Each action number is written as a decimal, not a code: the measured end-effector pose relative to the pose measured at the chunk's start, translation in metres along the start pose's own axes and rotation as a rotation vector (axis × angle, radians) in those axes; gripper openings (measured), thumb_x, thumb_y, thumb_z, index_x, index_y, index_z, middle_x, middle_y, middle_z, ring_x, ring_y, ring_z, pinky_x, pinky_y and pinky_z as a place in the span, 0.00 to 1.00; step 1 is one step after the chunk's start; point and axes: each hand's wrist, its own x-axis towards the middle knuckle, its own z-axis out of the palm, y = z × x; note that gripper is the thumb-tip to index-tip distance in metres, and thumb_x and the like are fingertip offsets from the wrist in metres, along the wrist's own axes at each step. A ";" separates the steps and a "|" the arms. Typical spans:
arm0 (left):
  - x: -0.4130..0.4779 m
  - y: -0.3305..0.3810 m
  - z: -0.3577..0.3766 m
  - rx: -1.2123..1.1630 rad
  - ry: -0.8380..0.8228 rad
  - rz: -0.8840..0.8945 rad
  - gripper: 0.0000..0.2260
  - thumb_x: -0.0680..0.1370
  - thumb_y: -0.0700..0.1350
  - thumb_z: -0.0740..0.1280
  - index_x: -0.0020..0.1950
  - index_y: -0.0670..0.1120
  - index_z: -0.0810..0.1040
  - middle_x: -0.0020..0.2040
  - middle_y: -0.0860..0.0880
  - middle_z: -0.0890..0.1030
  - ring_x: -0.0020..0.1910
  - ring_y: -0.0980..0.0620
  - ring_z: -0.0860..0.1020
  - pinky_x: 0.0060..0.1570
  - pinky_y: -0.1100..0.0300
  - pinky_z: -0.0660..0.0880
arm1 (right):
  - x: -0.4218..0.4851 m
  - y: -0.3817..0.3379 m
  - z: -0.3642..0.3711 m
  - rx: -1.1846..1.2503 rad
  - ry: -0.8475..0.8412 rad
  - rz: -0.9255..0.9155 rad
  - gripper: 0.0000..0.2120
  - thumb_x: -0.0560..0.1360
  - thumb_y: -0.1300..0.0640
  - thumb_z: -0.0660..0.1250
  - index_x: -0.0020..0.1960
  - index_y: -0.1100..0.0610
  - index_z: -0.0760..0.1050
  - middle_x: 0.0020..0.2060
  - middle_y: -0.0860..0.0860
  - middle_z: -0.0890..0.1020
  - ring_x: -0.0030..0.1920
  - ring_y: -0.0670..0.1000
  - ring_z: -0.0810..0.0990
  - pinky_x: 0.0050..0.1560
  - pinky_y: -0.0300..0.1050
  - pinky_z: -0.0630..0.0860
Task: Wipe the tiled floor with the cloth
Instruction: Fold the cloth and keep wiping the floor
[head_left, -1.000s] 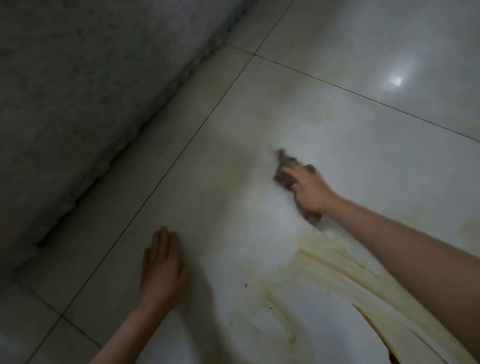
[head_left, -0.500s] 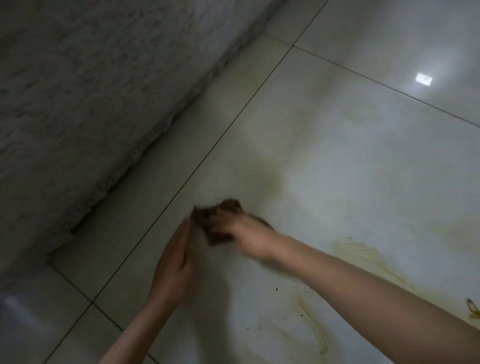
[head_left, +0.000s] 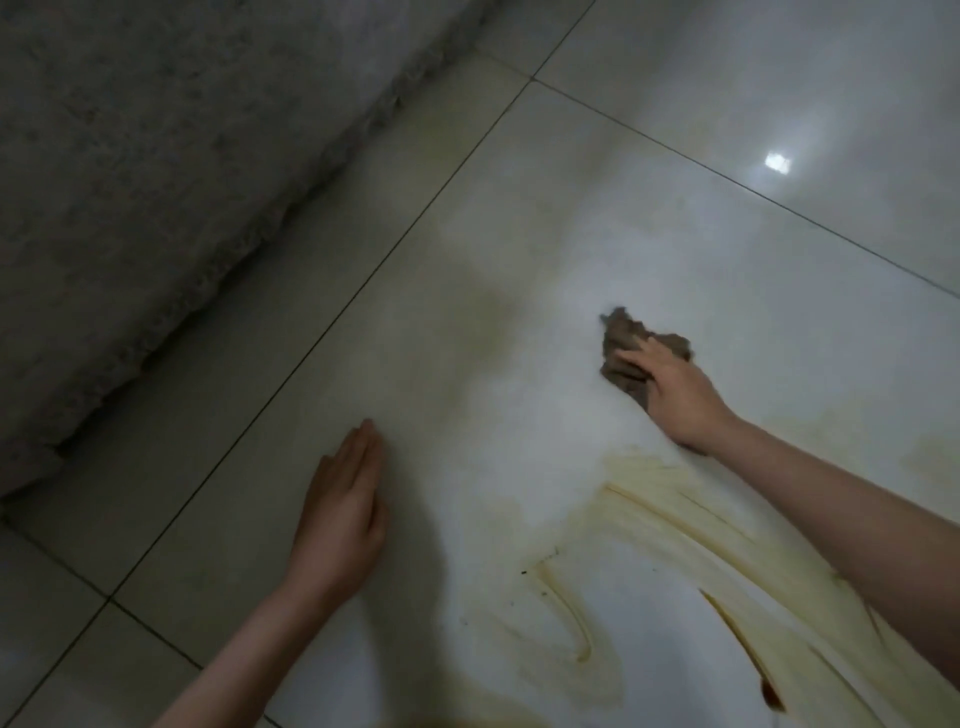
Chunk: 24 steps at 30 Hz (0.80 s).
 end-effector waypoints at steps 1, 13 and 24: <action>0.002 0.007 0.002 0.014 -0.007 0.007 0.27 0.74 0.42 0.53 0.74 0.38 0.65 0.76 0.41 0.59 0.76 0.42 0.57 0.74 0.48 0.53 | -0.005 0.004 0.007 -0.040 0.018 0.039 0.29 0.74 0.76 0.58 0.74 0.61 0.65 0.75 0.61 0.61 0.76 0.58 0.60 0.73 0.45 0.58; 0.036 0.102 0.047 0.166 -0.121 0.260 0.25 0.70 0.38 0.60 0.67 0.32 0.72 0.71 0.35 0.68 0.68 0.34 0.70 0.64 0.36 0.68 | -0.152 -0.019 0.067 0.200 -0.083 -0.395 0.24 0.69 0.74 0.61 0.62 0.62 0.79 0.65 0.58 0.76 0.66 0.59 0.75 0.66 0.55 0.72; 0.049 0.214 0.109 0.413 -0.279 0.544 0.27 0.81 0.42 0.53 0.79 0.45 0.49 0.79 0.47 0.41 0.78 0.51 0.43 0.75 0.56 0.42 | -0.252 0.127 -0.044 0.350 0.313 0.398 0.24 0.74 0.71 0.63 0.66 0.53 0.75 0.62 0.48 0.78 0.60 0.49 0.77 0.55 0.19 0.61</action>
